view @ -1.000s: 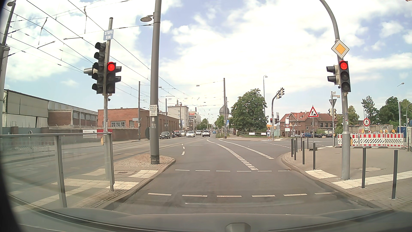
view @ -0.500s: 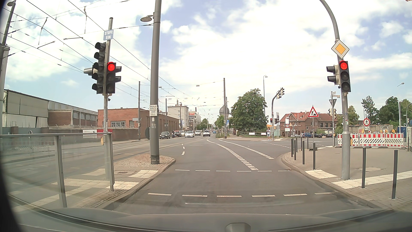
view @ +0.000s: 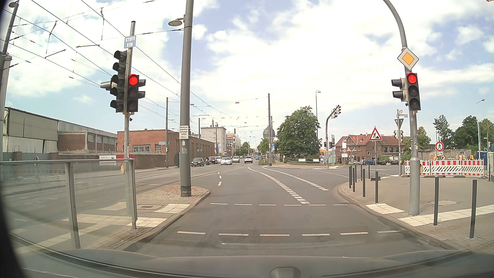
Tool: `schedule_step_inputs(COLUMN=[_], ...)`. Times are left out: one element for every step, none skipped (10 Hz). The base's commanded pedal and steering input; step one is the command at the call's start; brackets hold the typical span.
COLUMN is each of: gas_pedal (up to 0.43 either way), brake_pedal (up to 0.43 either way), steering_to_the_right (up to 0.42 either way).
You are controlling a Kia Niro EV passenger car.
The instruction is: Follow the waypoints while adhering to traffic rules and regulations
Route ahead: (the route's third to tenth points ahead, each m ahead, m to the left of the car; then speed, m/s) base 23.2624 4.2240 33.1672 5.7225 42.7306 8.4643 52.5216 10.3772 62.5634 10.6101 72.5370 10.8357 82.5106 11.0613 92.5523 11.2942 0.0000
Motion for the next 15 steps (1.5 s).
schedule_step_inputs(gas_pedal=[0.0, 0.0, 0.0, 0.0, 0.0, 0.0, 0.0, 0.0, 0.0, 0.0, 0.0, 0.0, 0.0, 0.0, 0.0], brake_pedal=[0.293, 0.293, 0.293, 0.293, 0.293, 0.293, 0.293, 0.293, 0.293, 0.293, 0.293, 0.293, 0.293, 0.293, 0.293], steering_to_the_right=[-0.011, -0.011, -0.012, -0.011, -0.012, -0.012, -0.012, -0.011, -0.012, -0.012, -0.012, -0.011, -0.011, -0.012, -0.011])
